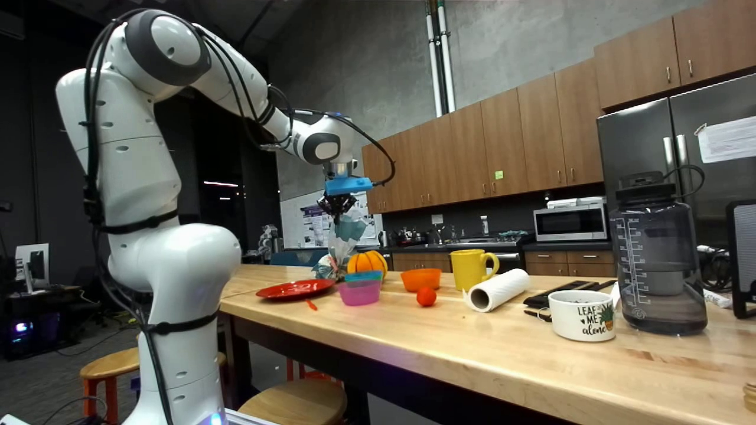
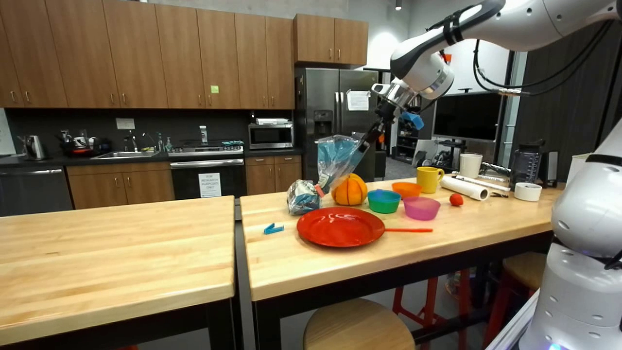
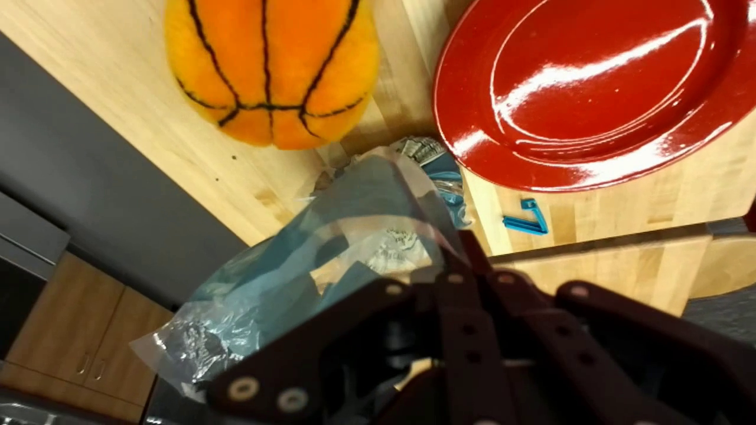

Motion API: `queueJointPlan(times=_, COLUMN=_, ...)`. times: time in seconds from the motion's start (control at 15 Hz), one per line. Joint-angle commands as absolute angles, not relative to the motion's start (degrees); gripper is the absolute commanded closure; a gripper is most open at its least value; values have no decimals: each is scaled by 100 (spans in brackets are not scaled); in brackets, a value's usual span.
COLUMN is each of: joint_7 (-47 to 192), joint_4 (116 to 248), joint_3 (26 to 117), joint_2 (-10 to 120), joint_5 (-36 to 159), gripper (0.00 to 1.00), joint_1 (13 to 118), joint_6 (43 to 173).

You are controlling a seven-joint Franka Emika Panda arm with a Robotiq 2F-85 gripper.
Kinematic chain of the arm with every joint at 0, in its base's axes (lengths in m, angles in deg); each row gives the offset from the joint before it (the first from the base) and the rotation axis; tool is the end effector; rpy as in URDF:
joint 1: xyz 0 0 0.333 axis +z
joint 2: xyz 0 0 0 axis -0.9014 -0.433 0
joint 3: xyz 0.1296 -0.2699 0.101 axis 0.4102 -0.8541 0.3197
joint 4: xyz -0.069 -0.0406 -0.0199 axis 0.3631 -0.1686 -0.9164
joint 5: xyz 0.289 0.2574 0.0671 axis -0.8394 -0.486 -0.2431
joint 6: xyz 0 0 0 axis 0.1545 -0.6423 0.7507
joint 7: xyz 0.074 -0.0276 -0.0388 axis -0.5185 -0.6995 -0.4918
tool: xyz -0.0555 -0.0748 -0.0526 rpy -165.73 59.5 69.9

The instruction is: Shift the plastic to the right

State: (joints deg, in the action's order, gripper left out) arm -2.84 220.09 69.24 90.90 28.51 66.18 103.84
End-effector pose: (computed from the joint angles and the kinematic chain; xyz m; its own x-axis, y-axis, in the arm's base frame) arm 0.4795 -0.0268 0.5291 0.5165 0.6589 0.5469 0.7603 -0.6467 0.0611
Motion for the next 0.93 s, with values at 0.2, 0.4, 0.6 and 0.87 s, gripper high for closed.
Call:
queueJointPlan(times=0.2, joint_7=137, joint_4=22444, joint_3=6654, joint_2=9776, joint_5=3589, gripper=68, joint_1=6484, joint_6=10503)
queueJointPlan(times=0.4, joint_7=374, joint_4=22414, joint_3=6766, joint_2=9796, joint_5=4235, gripper=50, joint_1=6464, joint_6=10835)
queueJointPlan(times=0.6, joint_7=515, joint_4=22406, joint_3=6956, joint_2=9814, joint_5=4962, gripper=30, joint_1=6549, joint_6=11137)
queueJointPlan(times=0.87, joint_7=657, joint_4=22360, joint_3=7234, joint_2=9876, joint_5=5627, gripper=1, joint_1=6757, joint_6=11444)
